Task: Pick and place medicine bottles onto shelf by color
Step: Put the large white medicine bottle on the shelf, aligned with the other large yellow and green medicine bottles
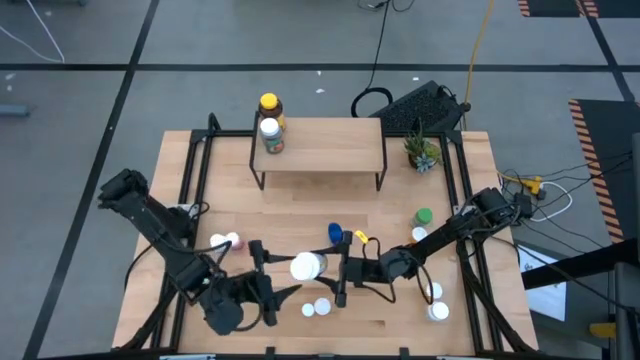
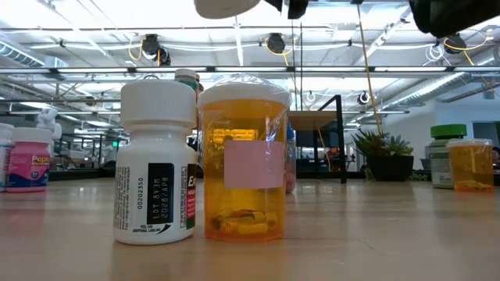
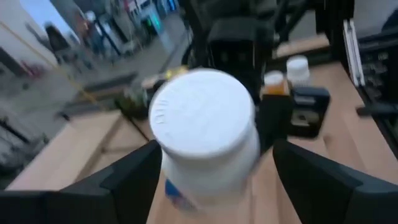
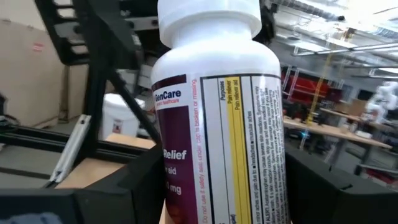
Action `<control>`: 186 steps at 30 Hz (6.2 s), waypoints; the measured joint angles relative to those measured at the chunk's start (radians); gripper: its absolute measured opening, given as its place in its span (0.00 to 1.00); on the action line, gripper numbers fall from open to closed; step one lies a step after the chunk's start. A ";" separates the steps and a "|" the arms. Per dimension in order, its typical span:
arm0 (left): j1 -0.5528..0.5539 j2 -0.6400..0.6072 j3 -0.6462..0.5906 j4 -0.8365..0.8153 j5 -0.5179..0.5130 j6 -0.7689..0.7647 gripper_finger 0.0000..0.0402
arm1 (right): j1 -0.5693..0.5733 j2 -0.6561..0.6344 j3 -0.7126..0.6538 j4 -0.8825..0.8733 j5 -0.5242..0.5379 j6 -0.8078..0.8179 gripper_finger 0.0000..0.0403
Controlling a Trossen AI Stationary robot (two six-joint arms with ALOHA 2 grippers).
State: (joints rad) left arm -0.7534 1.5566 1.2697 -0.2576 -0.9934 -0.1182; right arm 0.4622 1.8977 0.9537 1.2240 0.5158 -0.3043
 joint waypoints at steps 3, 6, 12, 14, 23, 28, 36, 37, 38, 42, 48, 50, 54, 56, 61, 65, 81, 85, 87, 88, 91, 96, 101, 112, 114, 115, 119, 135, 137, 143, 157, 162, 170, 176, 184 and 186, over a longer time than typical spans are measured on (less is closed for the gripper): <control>0.041 -0.001 -0.098 0.249 0.035 0.106 0.75 | 0.000 0.000 -0.001 -0.007 0.004 0.007 0.61; 0.074 -0.008 -0.175 0.409 0.044 0.146 0.76 | -0.002 0.002 -0.002 -0.018 0.014 0.008 0.61; 0.090 -0.057 -0.249 0.570 0.141 0.215 0.75 | -0.003 0.002 0.001 -0.019 0.008 0.012 0.61; 0.087 -0.078 -0.252 0.578 0.179 0.220 0.73 | -0.005 0.002 0.000 -0.023 0.006 0.026 0.61; 0.081 -0.088 -0.258 0.546 0.194 0.187 0.59 | -0.005 0.002 -0.001 -0.025 0.003 0.030 0.61; 0.082 -0.088 -0.258 0.520 0.184 0.159 0.62 | -0.010 0.002 -0.001 -0.034 0.001 0.065 0.61; 0.132 -0.179 -0.258 0.361 0.206 0.122 0.59 | -0.016 0.002 0.000 -0.015 0.134 -0.048 0.75; 0.144 -0.198 -0.258 0.324 0.216 0.104 0.59 | -0.016 0.002 0.000 -0.015 0.163 -0.057 0.78; 0.156 -0.216 -0.258 0.285 0.215 0.090 0.59 | -0.016 0.002 0.000 -0.016 0.198 -0.063 0.81; 0.214 -0.288 -0.259 0.150 0.216 0.082 0.60 | -0.014 -0.013 -0.001 -0.014 0.326 -0.074 0.91; 0.342 -0.412 -0.258 0.034 0.216 0.105 0.59 | -0.002 -0.025 -0.001 -0.007 0.400 -0.066 0.94; 0.405 -0.445 -0.258 0.000 0.251 0.121 0.59 | -0.003 -0.025 -0.001 -0.006 0.399 -0.057 0.94; 0.538 -0.485 -0.258 -0.065 0.316 0.117 0.61 | -0.003 -0.025 -0.001 -0.017 0.399 -0.044 0.94; 0.600 -0.491 -0.258 -0.100 0.327 0.117 0.62 | -0.003 -0.025 -0.001 -0.019 0.399 -0.037 0.94; 0.753 -0.491 -0.258 -0.165 0.411 0.116 0.61 | -0.003 -0.025 -0.001 -0.031 0.398 -0.037 0.94; 0.858 -0.481 -0.258 -0.176 0.453 0.109 0.60 | -0.003 -0.025 -0.001 -0.032 0.398 -0.037 0.94; 1.078 -0.471 -0.257 -0.190 0.635 0.087 0.62 | -0.002 -0.025 -0.001 -0.055 0.396 -0.014 0.94; 1.089 -0.453 -0.256 -0.199 0.635 0.095 0.67 | -0.002 -0.025 -0.001 -0.055 0.396 -0.014 0.94; 1.093 -0.434 -0.256 -0.203 0.635 0.096 0.67 | -0.002 -0.025 -0.001 -0.055 0.396 -0.014 0.94; 1.096 -0.427 -0.256 -0.196 0.637 0.097 0.67 | -0.002 -0.025 -0.001 -0.054 0.396 -0.014 0.94; 1.103 -0.410 -0.254 -0.189 0.637 0.096 0.66 | -0.002 -0.025 -0.001 -0.055 0.396 -0.014 0.94; 1.109 -0.394 -0.253 -0.184 0.633 0.122 0.65 | -0.002 -0.024 -0.001 -0.057 0.396 -0.016 0.94; 1.109 -0.396 -0.254 -0.188 0.626 0.155 0.65 | -0.002 -0.024 -0.001 -0.063 0.396 -0.017 0.94; 1.106 -0.410 -0.256 -0.194 0.625 0.151 0.65 | -0.002 -0.024 -0.001 -0.066 0.396 -0.018 0.94; 1.106 -0.424 -0.258 -0.204 0.626 0.143 0.65 | -0.002 -0.024 -0.001 -0.066 0.396 -0.018 0.94; 1.106 -0.430 -0.258 -0.211 0.627 0.142 0.65 | -0.002 -0.024 -0.001 -0.066 0.396 -0.018 0.94; 1.106 -0.452 -0.260 -0.221 0.633 0.132 0.67 | -0.002 -0.024 -0.001 -0.069 0.396 -0.015 0.94; 1.104 -0.488 -0.253 -0.260 0.626 0.156 0.96 | -0.002 -0.024 -0.001 -0.086 0.396 0.004 0.94; 1.099 -0.507 -0.244 -0.254 0.621 0.173 0.96 | -0.002 -0.024 -0.001 -0.092 0.396 0.004 0.94; 1.084 -0.574 -0.243 -0.252 0.530 0.204 0.97 | -0.002 -0.024 -0.001 -0.103 0.397 0.016 0.94; 0.923 -0.712 -0.249 -0.537 0.365 0.019 0.96 | -0.003 -0.024 -0.001 -0.129 0.396 0.031 0.94; 0.907 -0.682 -0.290 -0.640 0.315 -0.105 0.87 | -0.003 -0.024 -0.001 -0.129 0.392 0.035 0.94; 0.942 -0.659 -0.416 -0.504 0.281 -0.092 0.57 | -0.010 -0.024 -0.001 -0.129 0.344 0.061 0.94; 0.964 -0.643 -0.467 -0.369 0.286 -0.041 0.40 | -0.010 -0.024 -0.001 -0.129 0.344 0.060 0.94; 0.986 -0.609 -0.475 -0.285 0.313 -0.013 0.36 | -0.011 -0.024 -0.001 -0.130 0.344 0.058 0.94; 0.991 -0.593 -0.475 -0.277 0.313 -0.006 0.36 | -0.011 -0.024 -0.001 -0.130 0.344 0.058 0.94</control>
State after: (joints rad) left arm 0.2380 0.9631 0.7944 -0.5348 -0.6805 -0.1247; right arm 0.4511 1.8736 0.9524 1.0939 0.8600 -0.2466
